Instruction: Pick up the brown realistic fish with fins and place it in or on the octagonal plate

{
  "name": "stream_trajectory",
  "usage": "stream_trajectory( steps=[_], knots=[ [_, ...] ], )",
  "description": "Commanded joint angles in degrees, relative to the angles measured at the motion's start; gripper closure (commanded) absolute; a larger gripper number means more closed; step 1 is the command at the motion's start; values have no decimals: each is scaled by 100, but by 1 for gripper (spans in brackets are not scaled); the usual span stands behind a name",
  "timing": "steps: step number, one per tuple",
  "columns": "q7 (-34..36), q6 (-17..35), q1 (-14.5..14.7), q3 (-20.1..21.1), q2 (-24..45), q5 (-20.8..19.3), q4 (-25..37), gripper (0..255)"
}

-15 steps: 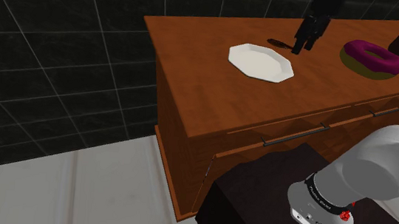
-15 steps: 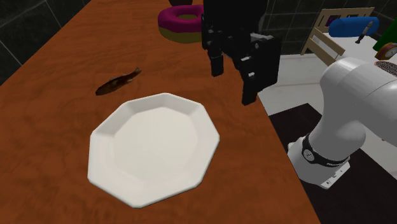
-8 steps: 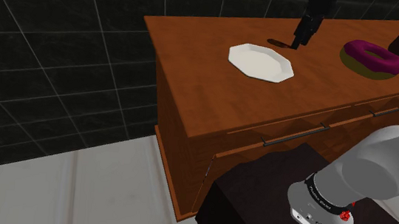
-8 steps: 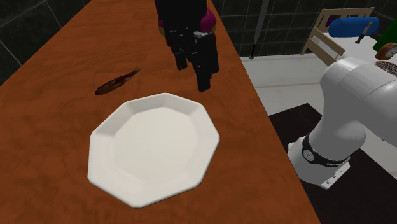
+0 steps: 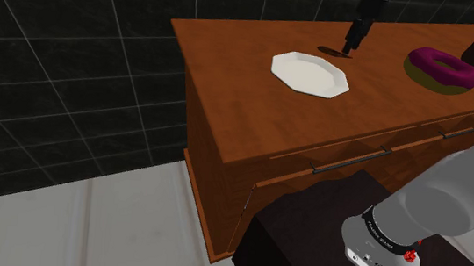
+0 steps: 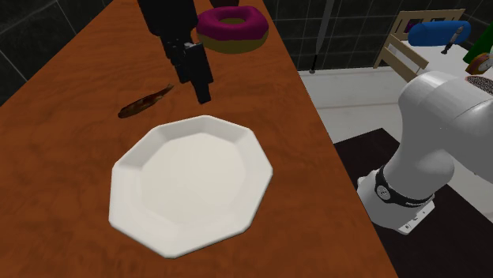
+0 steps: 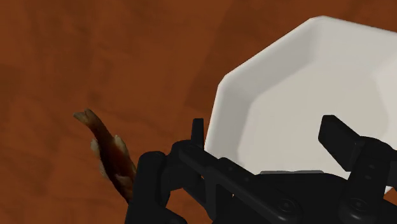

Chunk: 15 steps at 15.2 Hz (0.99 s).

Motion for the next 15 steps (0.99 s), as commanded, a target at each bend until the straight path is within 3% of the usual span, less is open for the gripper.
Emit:
stream_trajectory(
  steps=[1,10,15],
  knots=[
    [-343,-5,-63,-123,413,130,387,0],
    [-1665,-311,-728,-316,2622,984,2681,0],
    [-1672,90,-691,-290,2582,974,2243,0]
  ],
)
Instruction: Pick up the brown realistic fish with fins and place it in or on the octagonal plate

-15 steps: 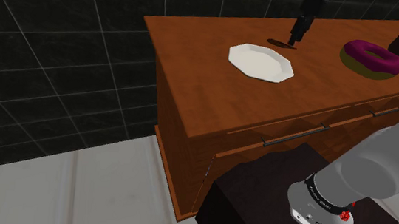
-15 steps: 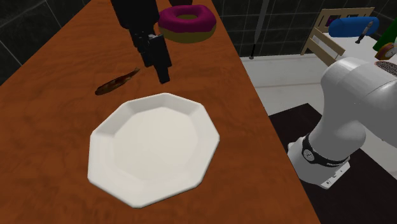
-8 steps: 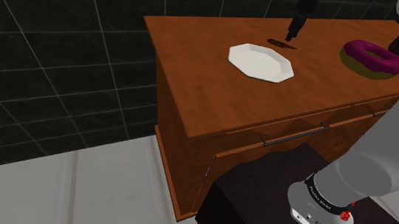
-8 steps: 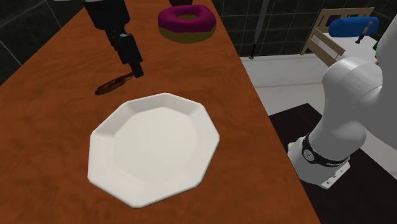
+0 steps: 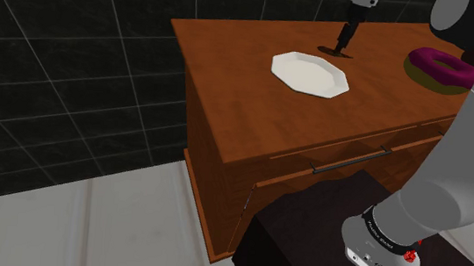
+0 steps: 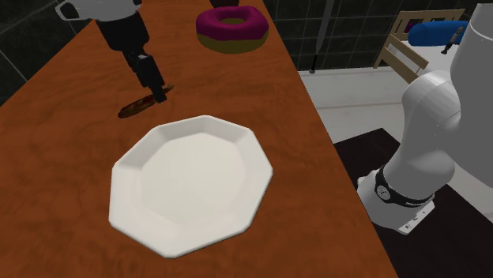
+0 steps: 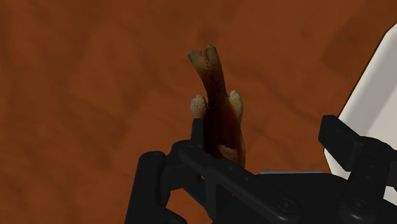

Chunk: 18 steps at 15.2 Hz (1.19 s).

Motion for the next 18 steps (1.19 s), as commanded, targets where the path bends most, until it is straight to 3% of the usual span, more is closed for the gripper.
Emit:
stream_trajectory(
  steps=[1,10,11,18],
  knots=[
    [-7,148,11,9,17,12,-129,0],
    [-13,268,22,13,16,15,-252,0],
    [-13,268,22,13,16,15,-252,255],
    [20,228,35,26,42,25,-186,255]
  ],
)
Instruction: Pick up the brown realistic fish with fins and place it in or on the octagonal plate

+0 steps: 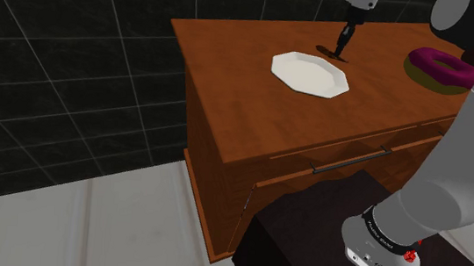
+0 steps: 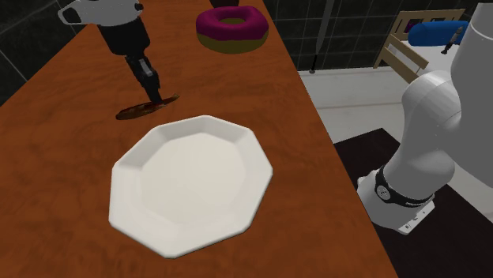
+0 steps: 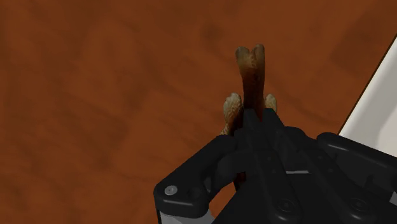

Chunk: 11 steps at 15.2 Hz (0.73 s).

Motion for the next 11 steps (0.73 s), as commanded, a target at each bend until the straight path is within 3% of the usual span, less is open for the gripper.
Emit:
stream_trajectory(
  steps=[1,6,7,9,11],
  knots=[
    [-2,-10,4,21,64,13,-18,255],
    [-14,-117,-7,-1,3,-7,66,255],
    [-14,-117,-7,-1,3,-7,66,0],
    [473,1976,615,-67,-1035,-768,-1463,0],
    [547,2287,637,-36,-1108,-870,-1662,0]
  ],
)
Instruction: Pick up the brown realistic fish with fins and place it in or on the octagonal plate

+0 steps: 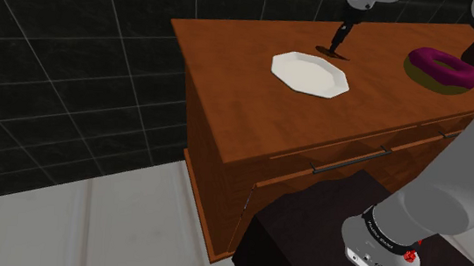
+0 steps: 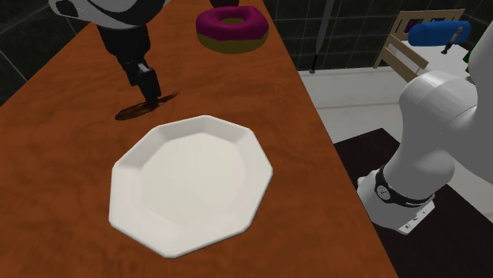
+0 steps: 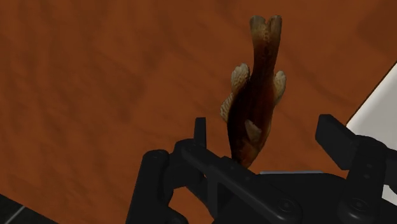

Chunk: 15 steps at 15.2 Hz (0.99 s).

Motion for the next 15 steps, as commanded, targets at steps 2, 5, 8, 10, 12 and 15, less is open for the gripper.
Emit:
stream_trajectory(
  steps=[2,5,8,10,12,15],
  knots=[
    [58,502,52,13,-57,-81,-293,0],
    [11,693,25,22,70,-9,-369,0],
    [-14,792,9,28,139,31,-405,0],
    [-14,792,9,28,140,31,-405,0],
    [-14,792,9,28,140,31,-405,0],
    [-14,790,9,28,140,31,-404,255]
  ],
)
